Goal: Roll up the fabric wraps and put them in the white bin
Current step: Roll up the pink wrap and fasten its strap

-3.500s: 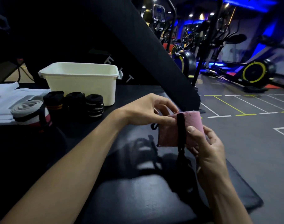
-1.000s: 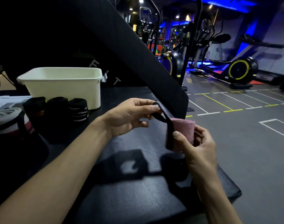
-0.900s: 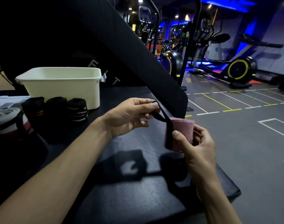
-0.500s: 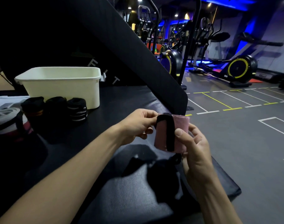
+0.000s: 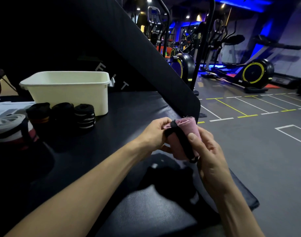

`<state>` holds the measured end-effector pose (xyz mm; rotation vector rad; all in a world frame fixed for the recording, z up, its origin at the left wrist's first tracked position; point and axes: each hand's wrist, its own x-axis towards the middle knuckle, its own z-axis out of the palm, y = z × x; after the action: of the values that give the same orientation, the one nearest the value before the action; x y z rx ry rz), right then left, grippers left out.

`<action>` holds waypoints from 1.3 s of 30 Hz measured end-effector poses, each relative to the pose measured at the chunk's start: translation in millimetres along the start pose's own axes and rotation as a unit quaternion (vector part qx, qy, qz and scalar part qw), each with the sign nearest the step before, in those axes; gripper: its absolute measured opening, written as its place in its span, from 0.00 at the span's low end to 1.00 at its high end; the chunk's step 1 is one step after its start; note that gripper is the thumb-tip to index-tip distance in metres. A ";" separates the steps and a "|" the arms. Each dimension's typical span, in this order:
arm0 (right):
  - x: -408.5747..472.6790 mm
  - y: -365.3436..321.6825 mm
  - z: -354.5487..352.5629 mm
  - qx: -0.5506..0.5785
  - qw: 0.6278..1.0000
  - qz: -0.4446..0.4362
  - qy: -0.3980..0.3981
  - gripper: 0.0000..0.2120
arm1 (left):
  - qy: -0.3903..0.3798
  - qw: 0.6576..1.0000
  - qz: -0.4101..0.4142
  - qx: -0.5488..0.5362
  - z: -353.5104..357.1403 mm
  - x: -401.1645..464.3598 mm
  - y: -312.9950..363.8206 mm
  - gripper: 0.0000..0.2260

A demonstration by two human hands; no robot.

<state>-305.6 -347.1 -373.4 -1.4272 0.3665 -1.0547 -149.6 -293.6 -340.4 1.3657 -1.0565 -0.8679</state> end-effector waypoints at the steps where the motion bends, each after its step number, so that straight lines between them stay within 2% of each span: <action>1: 0.6 -0.2 -3.3 -0.006 1.000 0.001 -0.012 0.27 | 0.005 1.000 0.002 -0.006 0.3 0.4 0.2 0.03; 6: 2.2 0.1 -6.9 -0.046 0.997 -0.056 0.006 0.19 | 0.023 0.999 0.001 -0.023 1.0 4.0 -0.8 0.05; 9: 3.8 9.1 -7.4 -0.039 0.998 -0.047 0.014 0.17 | 0.026 0.999 -0.003 -0.022 3.1 2.9 2.6 0.10; 12: 3.6 8.9 -3.4 -0.022 0.999 -0.039 0.027 0.18 | 0.019 0.999 0.030 -0.006 1.9 3.5 5.4 0.15; 15: 1.4 7.5 6.8 -0.056 0.994 -0.072 0.057 0.16 | 0.077 0.994 0.071 -0.015 3.8 5.2 4.2 0.16; 17: 0.5 7.8 11.2 -0.099 0.984 -0.094 0.111 0.16 | 0.120 0.987 0.105 -0.005 3.8 7.3 3.3 0.15; 19: 0.8 7.6 11.7 -0.109 0.973 -0.111 0.172 0.11 | 0.143 0.981 0.127 0.029 4.0 7.7 3.5 0.16; 21: 0.0 5.5 14.8 -0.092 0.970 -0.121 0.192 0.06 | 0.171 0.972 0.145 0.071 5.5 6.7 2.9 0.19; 23: -0.8 7.5 18.8 -0.124 0.963 -0.120 0.205 0.05 | 0.198 0.961 0.161 0.108 7.1 4.7 1.6 0.18; 26: -1.9 15.6 22.7 -0.187 0.957 -0.089 0.205 0.14 | 0.229 0.945 0.184 0.144 8.0 1.6 2.1 0.14; 28: -4.8 14.1 28.5 -0.219 0.957 -0.062 0.177 0.23 | 0.243 0.936 0.195 0.164 9.2 -0.7 2.0 0.12; 30: -7.7 11.3 33.4 -0.235 0.959 -0.046 0.151 0.28 | 0.241 0.929 0.201 0.195 12.4 -2.5 0.0 0.10; 34: -7.7 8.5 27.6 -0.248 0.957 -0.043 0.145 0.25 | 0.207 0.937 0.201 0.198 14.0 -3.9 -1.4 0.09; 39: -7.1 9.8 21.1 -0.246 0.952 -0.042 0.176 0.30 | 0.182 0.938 0.203 0.213 18.9 -4.8 -1.8 0.13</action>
<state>-289.6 -330.5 -381.1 -1.7001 0.8815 -1.3545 -168.8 -295.4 -344.1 1.5101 -1.2113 -0.0705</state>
